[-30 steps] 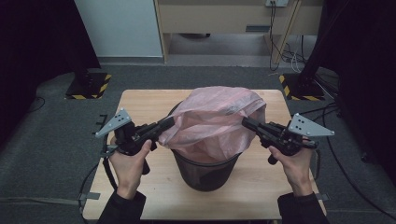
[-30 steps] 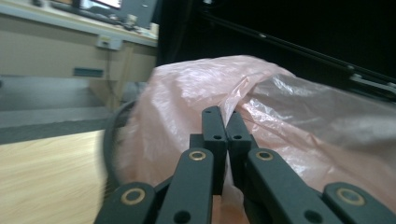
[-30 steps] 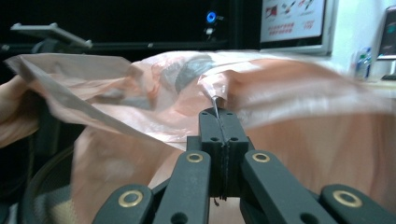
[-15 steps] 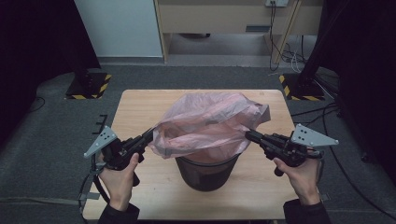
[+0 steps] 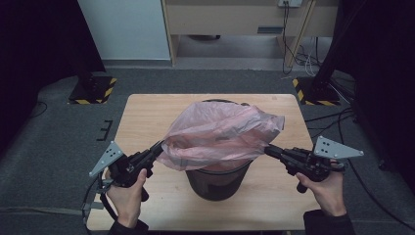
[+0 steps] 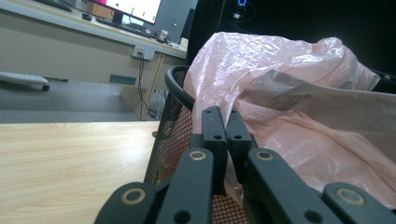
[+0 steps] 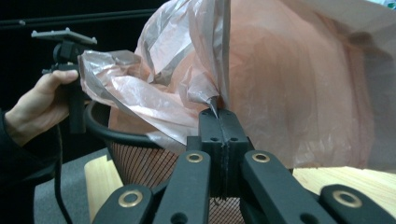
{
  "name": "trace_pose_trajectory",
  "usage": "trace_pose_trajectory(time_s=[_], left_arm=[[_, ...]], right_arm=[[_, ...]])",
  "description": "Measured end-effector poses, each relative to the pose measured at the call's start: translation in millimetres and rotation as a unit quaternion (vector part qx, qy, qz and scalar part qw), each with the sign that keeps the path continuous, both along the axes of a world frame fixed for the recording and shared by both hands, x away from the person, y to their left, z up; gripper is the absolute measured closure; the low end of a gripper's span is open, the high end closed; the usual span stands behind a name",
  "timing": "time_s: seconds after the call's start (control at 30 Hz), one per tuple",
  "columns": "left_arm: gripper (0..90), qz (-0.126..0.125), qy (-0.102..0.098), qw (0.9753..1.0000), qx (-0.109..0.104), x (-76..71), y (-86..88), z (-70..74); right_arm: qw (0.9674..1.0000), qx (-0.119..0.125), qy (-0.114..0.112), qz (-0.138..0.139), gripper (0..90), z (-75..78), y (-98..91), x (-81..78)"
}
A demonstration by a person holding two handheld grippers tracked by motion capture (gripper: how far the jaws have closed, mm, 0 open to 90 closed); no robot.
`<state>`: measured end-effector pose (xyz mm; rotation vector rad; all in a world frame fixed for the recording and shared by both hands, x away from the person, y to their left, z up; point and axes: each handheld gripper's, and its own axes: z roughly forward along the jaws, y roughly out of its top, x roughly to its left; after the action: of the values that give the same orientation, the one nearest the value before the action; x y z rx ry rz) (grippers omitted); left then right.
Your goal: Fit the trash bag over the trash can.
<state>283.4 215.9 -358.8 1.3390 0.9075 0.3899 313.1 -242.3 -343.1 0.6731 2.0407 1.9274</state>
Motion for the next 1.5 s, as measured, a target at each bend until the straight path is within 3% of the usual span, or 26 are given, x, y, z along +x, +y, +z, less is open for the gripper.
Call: trace_pose_trajectory(time_s=[0.2, 0.33, 0.4, 0.5, 0.77, 0.93, 1.03, 1.2, 1.3, 1.5], left_arm=[[90.0, -0.001, 0.003, 0.9999, 0.016, -1.6, -5.7, -6.9], [90.0, 0.003, 0.0, 0.9995, 0.031, -0.9, -8.8, -10.5], [90.0, -0.001, -0.001, 0.9995, 0.03, -1.1, -8.8, -12.0], [90.0, -0.006, -0.003, 0.9994, 0.034, -4.1, -6.9, -13.9], [90.0, -0.013, -0.002, 0.9992, 0.038, -3.4, -10.9, -21.2], [90.0, -0.015, -0.003, 0.9992, 0.036, -3.8, -11.3, -22.1], [89.9, -0.017, -0.005, 0.9993, 0.034, -3.4, -10.1, -22.0], [89.3, -0.017, -0.006, 0.9994, 0.028, -2.7, -7.8, -22.7], [89.0, -0.017, -0.006, 0.9994, 0.029, -2.5, -8.4, -23.1], [88.0, -0.02, -0.007, 0.9994, 0.028, -0.6, -9.2, -24.4]], right_arm=[[0.9996, -0.026, 0.008, 0.009, 90.0, -4.6, 2.2, -2.0], [0.9996, -0.026, 0.011, 0.009, 90.0, -11.5, 5.7, 0.7], [0.9993, -0.031, 0.014, 0.014, 90.0, -13.1, 5.4, 0.6], [0.9975, -0.066, 0.022, 0.015, 90.0, -15.2, 3.3, -1.4], [0.9963, -0.083, 0.023, 0.0, 90.0, -34.4, 12.0, 6.1], [0.9973, -0.069, 0.025, -0.003, 90.0, -41.4, 12.7, 7.8], [0.9981, -0.06, 0.013, -0.004, 89.9, -40.3, 11.9, 6.2], [1.0, 0.003, 0.005, 0.004, 59.5, -25.5, -0.3, 1.0], [0.9995, 0.031, -0.007, 0.006, 48.3, -13.9, -10.0, -4.7], [0.9958, 0.08, -0.037, -0.025, 39.4, 6.6, -19.3, -9.1]])
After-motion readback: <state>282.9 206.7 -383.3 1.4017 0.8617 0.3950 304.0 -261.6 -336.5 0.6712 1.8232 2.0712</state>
